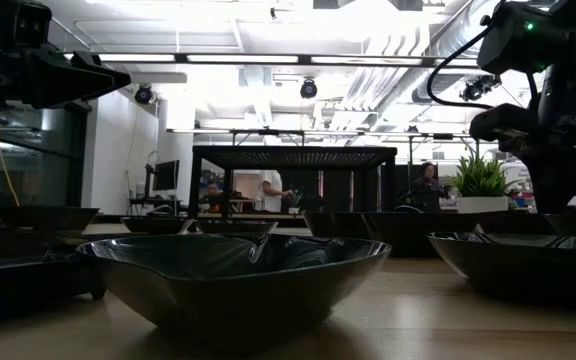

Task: Pick & Place Mini shaped plates
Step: Put the black distorted square plate on the shelf

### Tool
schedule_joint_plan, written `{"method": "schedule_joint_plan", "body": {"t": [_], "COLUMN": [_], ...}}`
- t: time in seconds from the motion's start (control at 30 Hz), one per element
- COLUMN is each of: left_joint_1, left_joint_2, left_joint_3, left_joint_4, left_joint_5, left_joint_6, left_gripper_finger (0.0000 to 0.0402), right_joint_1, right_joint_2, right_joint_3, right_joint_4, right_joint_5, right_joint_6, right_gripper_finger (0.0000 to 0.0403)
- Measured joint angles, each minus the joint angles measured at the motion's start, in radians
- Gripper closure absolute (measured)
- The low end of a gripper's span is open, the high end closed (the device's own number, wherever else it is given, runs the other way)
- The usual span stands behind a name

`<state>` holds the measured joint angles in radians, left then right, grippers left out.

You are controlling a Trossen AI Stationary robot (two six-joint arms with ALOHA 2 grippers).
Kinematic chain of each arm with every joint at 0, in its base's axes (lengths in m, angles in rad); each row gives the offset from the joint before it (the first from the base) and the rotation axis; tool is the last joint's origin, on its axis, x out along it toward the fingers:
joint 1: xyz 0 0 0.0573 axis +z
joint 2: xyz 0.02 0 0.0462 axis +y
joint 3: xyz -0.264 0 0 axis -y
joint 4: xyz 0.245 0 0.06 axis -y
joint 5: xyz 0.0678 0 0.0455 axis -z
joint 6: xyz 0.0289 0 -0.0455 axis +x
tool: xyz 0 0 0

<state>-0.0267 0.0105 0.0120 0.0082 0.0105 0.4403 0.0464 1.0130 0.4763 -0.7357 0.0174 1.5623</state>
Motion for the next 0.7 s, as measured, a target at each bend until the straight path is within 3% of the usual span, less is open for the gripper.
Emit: {"method": "schedule_joint_plan", "body": {"t": [0.3, 0.7], "left_joint_1": [0.000, 0.000], "left_joint_2": [0.000, 0.000], "left_joint_3": [0.000, 0.000], "left_joint_4": [0.000, 0.000], "left_joint_5": [0.000, 0.000], "left_joint_6": [0.000, 0.000], "left_gripper_finger": [0.0231, 0.0231], "right_joint_1": [0.000, -0.083], "right_joint_2": [-0.053, -0.087], "right_joint_3": [0.030, 0.256], "right_joint_4": [-0.008, -0.013], "right_joint_5": [0.043, 0.125], "right_joint_6": [-0.046, -0.275], "right_gripper_finger": [0.0402, 0.0402]}}
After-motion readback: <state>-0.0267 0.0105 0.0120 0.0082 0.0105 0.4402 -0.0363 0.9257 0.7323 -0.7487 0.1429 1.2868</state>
